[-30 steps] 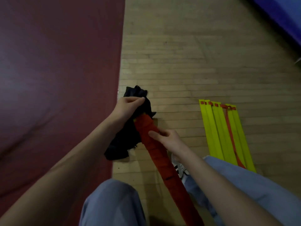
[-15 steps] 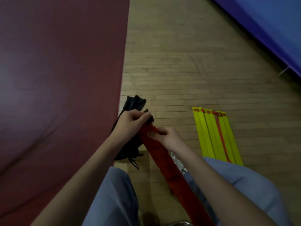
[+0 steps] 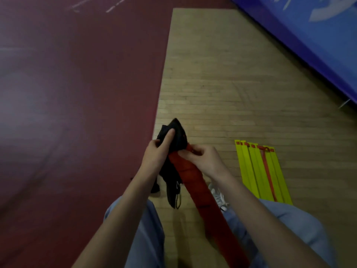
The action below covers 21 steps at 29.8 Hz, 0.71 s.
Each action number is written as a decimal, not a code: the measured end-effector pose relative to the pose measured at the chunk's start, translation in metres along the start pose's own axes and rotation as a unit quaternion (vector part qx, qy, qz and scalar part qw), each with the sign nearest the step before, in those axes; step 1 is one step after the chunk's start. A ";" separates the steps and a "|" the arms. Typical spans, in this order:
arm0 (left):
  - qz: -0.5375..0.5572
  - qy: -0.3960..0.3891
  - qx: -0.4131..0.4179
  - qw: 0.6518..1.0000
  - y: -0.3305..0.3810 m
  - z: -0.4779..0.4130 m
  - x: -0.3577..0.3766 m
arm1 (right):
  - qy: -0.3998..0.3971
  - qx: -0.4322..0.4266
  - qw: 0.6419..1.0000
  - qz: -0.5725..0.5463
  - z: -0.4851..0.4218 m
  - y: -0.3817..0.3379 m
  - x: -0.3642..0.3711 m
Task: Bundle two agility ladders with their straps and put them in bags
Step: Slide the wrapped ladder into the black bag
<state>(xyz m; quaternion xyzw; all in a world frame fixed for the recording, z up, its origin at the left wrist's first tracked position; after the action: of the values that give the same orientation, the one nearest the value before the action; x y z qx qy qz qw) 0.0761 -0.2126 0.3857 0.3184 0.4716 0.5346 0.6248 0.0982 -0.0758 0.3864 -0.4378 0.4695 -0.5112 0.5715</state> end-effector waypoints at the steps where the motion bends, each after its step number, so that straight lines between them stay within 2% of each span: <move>1: 0.008 -0.014 0.007 1.000 0.013 0.002 0.001 | 0.002 -0.018 1.000 -0.010 0.001 -0.013 0.000; 5: 0.057 -0.002 0.112 0.992 0.088 0.022 -0.013 | 0.009 -0.094 0.994 -0.053 0.009 -0.077 -0.001; 10: 0.134 -0.044 0.220 0.965 0.144 0.063 -0.027 | 0.013 -0.152 0.986 -0.063 0.038 -0.137 -0.001; 17: 0.199 -0.071 0.256 0.943 0.193 0.093 -0.041 | 0.039 -0.197 0.977 -0.065 0.065 -0.191 0.001; 21: 0.178 -0.077 0.217 0.957 0.169 0.094 -0.036 | 0.036 -0.152 0.984 -0.082 0.073 -0.165 0.003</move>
<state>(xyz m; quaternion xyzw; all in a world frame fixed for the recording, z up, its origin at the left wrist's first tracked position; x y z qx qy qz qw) 0.1017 -0.1992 0.5803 0.5651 0.4626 0.4962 0.4695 0.1415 -0.0930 0.5607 -0.5379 0.5246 -0.4942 0.4374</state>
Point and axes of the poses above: each hand's wrist, its own z-axis away from the middle knuckle, its own x-axis out of the palm, y = z × x, the point moved 7 cm from there along -z, towards the middle knuckle, and after that the axes turned 1 degree about -z, right-handed, at the moved point
